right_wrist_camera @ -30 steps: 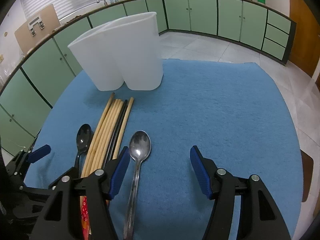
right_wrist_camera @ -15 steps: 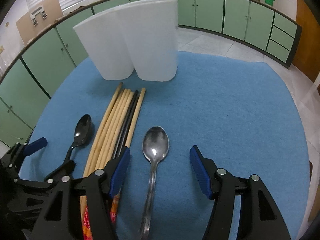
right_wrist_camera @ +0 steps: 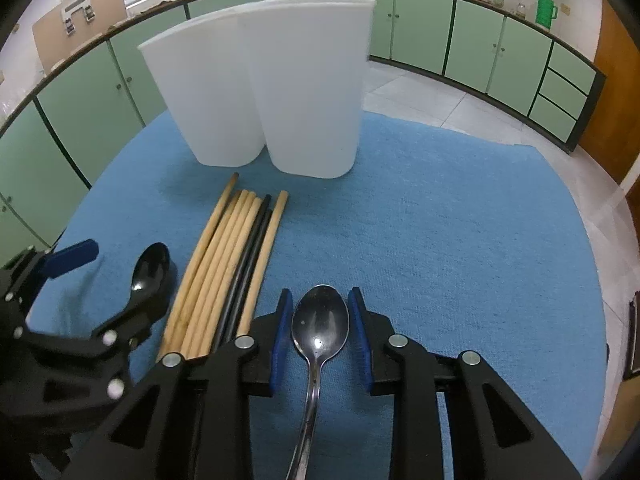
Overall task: Organize utensils
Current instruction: 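Grasp the black spoon with the left tool while the right tool grasps the silver spoon, then carry both spoons over the white holder and open both tools to drop them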
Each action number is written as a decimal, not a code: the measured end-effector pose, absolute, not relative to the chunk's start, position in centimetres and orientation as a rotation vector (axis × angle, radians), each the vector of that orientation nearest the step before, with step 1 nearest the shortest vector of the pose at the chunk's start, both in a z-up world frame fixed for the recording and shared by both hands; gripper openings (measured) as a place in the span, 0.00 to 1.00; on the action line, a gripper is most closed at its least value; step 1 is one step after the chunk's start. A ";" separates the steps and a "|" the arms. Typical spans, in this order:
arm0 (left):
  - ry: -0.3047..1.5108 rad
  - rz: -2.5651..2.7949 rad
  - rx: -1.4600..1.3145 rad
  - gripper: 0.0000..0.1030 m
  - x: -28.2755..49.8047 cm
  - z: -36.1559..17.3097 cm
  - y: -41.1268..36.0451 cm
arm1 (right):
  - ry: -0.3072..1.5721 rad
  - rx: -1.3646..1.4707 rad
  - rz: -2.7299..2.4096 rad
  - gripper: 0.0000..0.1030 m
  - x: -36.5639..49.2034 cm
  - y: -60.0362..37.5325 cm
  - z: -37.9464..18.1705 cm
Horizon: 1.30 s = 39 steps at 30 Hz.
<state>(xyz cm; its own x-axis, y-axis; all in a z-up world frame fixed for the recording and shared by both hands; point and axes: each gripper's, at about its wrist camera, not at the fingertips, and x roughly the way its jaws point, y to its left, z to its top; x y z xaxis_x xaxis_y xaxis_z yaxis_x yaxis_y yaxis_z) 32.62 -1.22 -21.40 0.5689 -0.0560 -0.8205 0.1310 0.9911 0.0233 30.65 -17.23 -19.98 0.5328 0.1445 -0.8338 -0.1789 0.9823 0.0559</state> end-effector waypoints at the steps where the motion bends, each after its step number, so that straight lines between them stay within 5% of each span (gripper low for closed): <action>1: 0.962 -0.107 0.084 0.91 33.0 -21.5 -1.3 | 0.991 -0.032 0.192 0.27 30.7 -17.4 -20.0; 9: 0.996 -0.107 0.068 0.88 35.0 -21.5 -1.1 | 1.014 -0.015 0.216 0.28 31.7 -18.0 -20.1; 14: 1.001 -0.144 0.063 0.66 35.0 -21.2 -2.0 | 1.037 -0.010 0.219 0.28 32.6 -18.3 -20.4; 18: 0.997 -0.213 0.049 0.32 35.2 -20.8 -2.9 | 1.049 0.007 0.229 0.27 33.1 -18.6 -20.5; 39: 0.580 -0.362 -0.153 0.32 30.2 -11.0 -0.6 | 0.568 0.114 0.344 0.27 30.8 -22.1 -12.1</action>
<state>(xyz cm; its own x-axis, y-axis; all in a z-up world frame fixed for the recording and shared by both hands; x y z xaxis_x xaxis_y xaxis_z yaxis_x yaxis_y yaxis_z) 30.24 -0.58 -11.04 0.7759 -0.3756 -0.5069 0.2907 0.9259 -0.2411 30.77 -22.11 -12.08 0.7877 0.3496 -0.5073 -0.2871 0.9368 0.1998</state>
